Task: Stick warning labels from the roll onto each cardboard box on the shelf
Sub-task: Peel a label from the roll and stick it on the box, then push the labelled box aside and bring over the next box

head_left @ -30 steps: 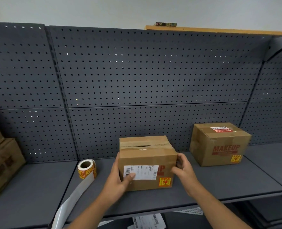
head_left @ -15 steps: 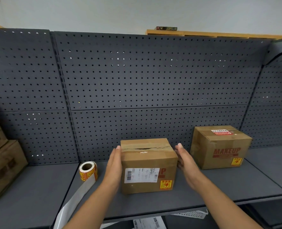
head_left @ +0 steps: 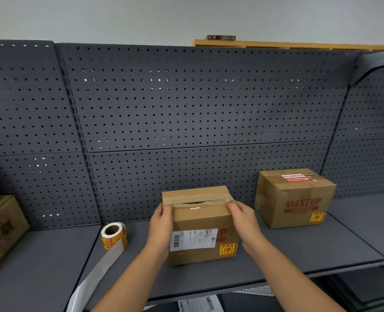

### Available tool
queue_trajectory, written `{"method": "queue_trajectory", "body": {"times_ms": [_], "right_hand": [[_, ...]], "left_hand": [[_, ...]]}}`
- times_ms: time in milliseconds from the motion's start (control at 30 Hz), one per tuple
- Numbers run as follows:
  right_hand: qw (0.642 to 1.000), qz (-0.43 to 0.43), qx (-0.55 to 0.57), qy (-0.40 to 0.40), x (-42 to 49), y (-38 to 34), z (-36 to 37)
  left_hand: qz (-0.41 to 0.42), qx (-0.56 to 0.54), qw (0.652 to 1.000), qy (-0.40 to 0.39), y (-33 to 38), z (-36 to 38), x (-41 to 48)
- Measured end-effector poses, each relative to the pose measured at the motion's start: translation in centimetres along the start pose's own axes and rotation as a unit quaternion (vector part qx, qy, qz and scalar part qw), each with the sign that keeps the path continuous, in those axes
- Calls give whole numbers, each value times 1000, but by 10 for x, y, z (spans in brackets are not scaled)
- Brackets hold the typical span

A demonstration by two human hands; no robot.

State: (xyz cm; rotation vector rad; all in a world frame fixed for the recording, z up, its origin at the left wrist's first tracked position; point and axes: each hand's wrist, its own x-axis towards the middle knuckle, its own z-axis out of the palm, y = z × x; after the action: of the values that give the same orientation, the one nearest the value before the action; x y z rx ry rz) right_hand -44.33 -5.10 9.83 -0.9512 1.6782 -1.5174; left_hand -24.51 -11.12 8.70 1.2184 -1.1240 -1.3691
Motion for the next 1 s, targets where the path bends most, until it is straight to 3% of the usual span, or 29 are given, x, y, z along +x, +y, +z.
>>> {"method": "queue_trajectory", "body": {"times_ms": [300,733,1000], "right_hand": [[998,-33,-27,45,5,-9,-54],[990,-34,-30,135,4,-11,-184],[988,-29,-63,137,24,-2,-271]], "left_hand": [[-10,-10,1000,-27,3,50,-17],[-11,-8,991,-134,-10,172,-49],[-15,11,985,-169,-47,264,-58]]}}
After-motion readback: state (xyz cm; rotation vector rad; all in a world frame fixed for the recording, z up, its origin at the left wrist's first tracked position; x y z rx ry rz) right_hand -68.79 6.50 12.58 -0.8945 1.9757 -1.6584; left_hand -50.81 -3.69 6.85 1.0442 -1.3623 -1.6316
